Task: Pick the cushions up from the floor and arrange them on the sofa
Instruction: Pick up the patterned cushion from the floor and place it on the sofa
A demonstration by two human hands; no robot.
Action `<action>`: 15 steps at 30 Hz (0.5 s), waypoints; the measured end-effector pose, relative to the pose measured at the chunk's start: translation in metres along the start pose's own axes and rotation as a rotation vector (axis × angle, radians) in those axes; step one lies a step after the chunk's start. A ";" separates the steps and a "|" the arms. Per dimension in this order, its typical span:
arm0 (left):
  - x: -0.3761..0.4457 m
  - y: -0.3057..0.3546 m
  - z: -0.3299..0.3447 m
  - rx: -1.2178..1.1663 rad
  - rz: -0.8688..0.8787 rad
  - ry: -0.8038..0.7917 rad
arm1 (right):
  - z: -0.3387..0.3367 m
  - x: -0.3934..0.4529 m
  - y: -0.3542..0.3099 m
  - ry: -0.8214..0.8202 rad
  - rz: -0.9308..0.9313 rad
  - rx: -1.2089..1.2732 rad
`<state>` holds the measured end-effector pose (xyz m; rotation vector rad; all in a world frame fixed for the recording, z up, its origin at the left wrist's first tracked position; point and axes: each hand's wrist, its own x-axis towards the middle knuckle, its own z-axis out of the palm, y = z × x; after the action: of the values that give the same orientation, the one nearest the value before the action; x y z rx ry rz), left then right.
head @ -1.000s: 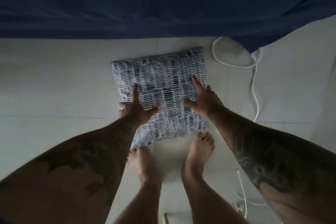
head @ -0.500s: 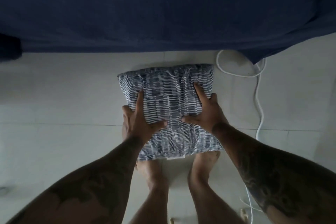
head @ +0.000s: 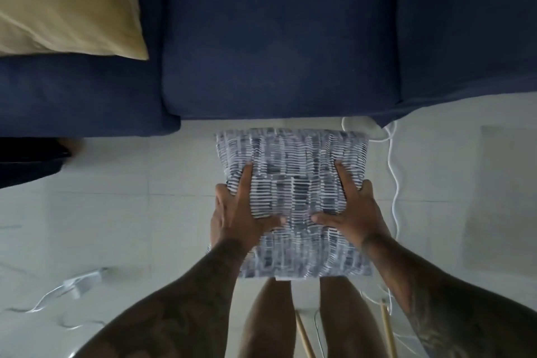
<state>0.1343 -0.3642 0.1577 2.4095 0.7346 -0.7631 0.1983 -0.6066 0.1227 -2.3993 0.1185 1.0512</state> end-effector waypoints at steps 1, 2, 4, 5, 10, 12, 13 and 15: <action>-0.012 0.005 -0.019 -0.004 0.005 0.008 | -0.013 -0.015 -0.012 0.001 0.003 0.015; -0.024 0.010 -0.038 -0.001 0.007 0.017 | -0.027 -0.030 -0.026 0.006 -0.001 0.028; -0.048 0.021 -0.078 0.009 0.023 0.046 | -0.053 -0.061 -0.055 0.036 -0.036 0.035; -0.057 0.025 -0.095 0.006 0.032 0.066 | -0.066 -0.074 -0.069 0.050 -0.053 0.043; -0.114 0.049 -0.191 -0.072 0.088 0.162 | -0.138 -0.145 -0.138 0.153 -0.178 0.080; -0.133 0.061 -0.225 -0.080 0.119 0.201 | -0.168 -0.169 -0.163 0.193 -0.220 0.085; -0.141 0.068 -0.242 -0.084 0.135 0.223 | -0.182 -0.180 -0.174 0.213 -0.238 0.082; -0.155 0.082 -0.270 -0.102 0.163 0.265 | -0.209 -0.198 -0.192 0.248 -0.271 0.078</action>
<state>0.1748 -0.3144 0.4728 2.4662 0.6495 -0.3370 0.2519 -0.5671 0.4626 -2.3821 -0.0768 0.6150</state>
